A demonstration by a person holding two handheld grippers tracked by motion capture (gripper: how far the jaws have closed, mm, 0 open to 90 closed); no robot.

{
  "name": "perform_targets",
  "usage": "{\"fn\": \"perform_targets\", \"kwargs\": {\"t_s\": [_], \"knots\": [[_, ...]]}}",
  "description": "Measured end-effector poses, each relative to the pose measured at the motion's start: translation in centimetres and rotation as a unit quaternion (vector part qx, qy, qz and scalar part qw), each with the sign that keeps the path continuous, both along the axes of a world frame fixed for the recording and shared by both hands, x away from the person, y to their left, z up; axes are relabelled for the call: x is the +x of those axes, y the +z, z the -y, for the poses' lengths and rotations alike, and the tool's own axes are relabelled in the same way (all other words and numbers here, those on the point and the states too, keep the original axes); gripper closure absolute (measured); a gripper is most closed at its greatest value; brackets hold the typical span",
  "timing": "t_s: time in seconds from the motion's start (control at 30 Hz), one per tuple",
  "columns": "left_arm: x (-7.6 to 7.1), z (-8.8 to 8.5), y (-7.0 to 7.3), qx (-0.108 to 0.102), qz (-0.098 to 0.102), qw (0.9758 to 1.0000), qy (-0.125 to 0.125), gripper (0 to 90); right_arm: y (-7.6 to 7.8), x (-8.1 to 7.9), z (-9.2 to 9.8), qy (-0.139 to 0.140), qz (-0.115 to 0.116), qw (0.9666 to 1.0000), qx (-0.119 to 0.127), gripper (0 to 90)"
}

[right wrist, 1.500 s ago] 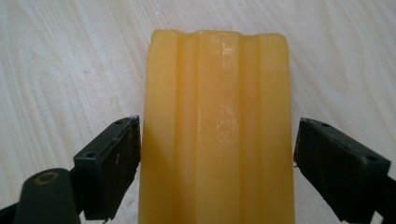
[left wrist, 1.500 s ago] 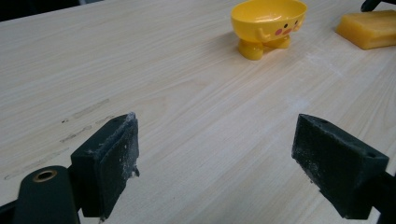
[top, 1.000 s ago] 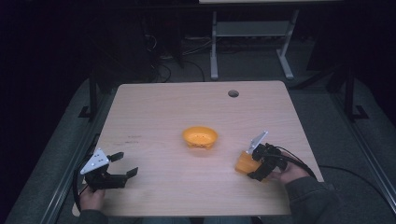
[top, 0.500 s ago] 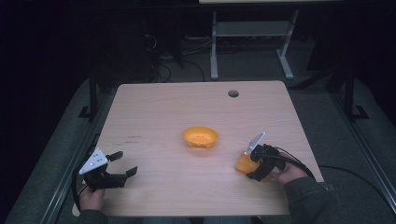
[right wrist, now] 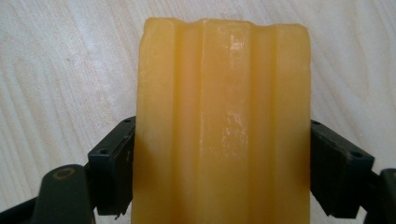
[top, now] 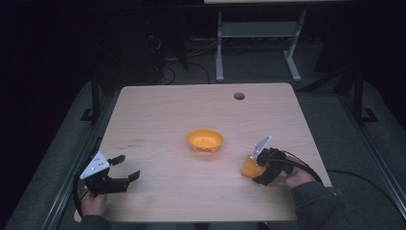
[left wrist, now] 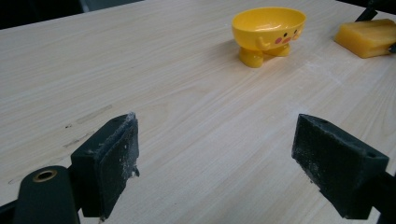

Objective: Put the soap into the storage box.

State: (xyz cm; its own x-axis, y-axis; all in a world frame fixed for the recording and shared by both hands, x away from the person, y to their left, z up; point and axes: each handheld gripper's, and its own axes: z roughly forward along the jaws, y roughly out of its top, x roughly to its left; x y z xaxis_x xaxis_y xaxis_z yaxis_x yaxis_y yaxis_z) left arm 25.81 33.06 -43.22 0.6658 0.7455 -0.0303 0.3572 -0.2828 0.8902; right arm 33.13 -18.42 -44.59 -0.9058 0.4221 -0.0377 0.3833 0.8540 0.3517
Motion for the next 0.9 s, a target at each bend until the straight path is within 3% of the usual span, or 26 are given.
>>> {"fn": "perform_targets", "kwargs": {"t_s": [0.27,0.9], "knots": [[0.0,0.0,0.0,-0.004,0.000,1.0000,0.002,14.3,0.8,0.0,0.2,0.003,0.009,0.9996,0.025,20.6],[-0.1,-0.1,0.0,-0.006,0.000,1.0000,0.004,14.3,3.2,1.7,-0.9,0.018,0.012,0.9995,0.025,20.6]]}}
